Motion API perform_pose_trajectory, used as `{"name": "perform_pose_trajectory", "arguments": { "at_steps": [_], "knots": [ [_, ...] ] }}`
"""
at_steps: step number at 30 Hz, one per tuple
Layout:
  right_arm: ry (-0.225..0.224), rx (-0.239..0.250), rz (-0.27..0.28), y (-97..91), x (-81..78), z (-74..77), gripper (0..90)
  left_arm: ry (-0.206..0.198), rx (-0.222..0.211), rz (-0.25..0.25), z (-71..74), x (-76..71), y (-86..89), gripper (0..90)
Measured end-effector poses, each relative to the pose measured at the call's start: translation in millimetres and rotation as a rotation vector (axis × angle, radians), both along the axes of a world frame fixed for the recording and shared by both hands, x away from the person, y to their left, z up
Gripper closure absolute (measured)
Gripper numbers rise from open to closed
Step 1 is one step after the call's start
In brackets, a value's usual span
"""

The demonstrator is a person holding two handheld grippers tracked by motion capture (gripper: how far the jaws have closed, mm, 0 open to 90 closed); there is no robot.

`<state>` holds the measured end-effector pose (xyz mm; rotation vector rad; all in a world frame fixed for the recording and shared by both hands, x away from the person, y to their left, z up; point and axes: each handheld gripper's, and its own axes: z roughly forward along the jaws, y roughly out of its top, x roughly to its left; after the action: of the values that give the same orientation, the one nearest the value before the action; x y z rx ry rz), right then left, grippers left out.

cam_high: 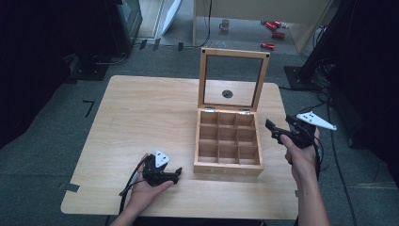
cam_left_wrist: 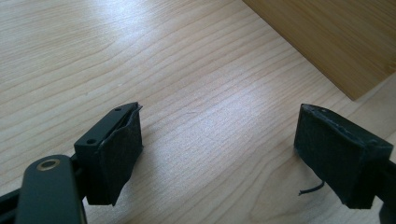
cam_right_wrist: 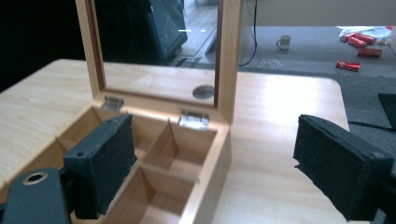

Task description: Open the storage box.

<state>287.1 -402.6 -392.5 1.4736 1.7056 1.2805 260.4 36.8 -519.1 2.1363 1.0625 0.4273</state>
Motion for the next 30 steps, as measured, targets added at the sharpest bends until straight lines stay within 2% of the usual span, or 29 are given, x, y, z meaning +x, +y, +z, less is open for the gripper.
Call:
{"name": "perform_pose_trajectory", "arguments": {
  "at_steps": [5, 11, 20, 23, 25, 30],
  "knots": [
    [0.012, -0.015, -0.007, -2.6, -15.2, -16.3, 12.3, 0.001, 0.005, 0.000, 0.2, -0.3, -0.1, 15.7],
    [0.042, -0.002, -0.020, -6.3, -30.4, -38.1, 12.3, -0.003, 0.008, 0.002, -0.1, -0.6, -0.9, 15.7],
    [0.112, -0.027, -0.045, -9.3, -45.3, -72.0, 12.4, -0.004, 0.012, 0.002, -0.2, -0.9, -1.3, 15.7],
    [0.126, -0.012, -0.061, -12.3, -48.4, -77.7, 12.4, -0.004, 0.014, 0.002, -0.2, -1.0, -1.5, 15.7],
    [0.151, -0.007, -0.086, -16.9, -52.0, -85.2, 12.5, -0.004, 0.017, 0.001, 0.0, -1.0, -1.4, 15.7],
    [0.223, -0.081, -0.107, -15.0, -55.7, -104.9, 12.5, -0.005, 0.020, 0.000, 0.0, -1.1, -1.7, 15.7]
  ]
}}
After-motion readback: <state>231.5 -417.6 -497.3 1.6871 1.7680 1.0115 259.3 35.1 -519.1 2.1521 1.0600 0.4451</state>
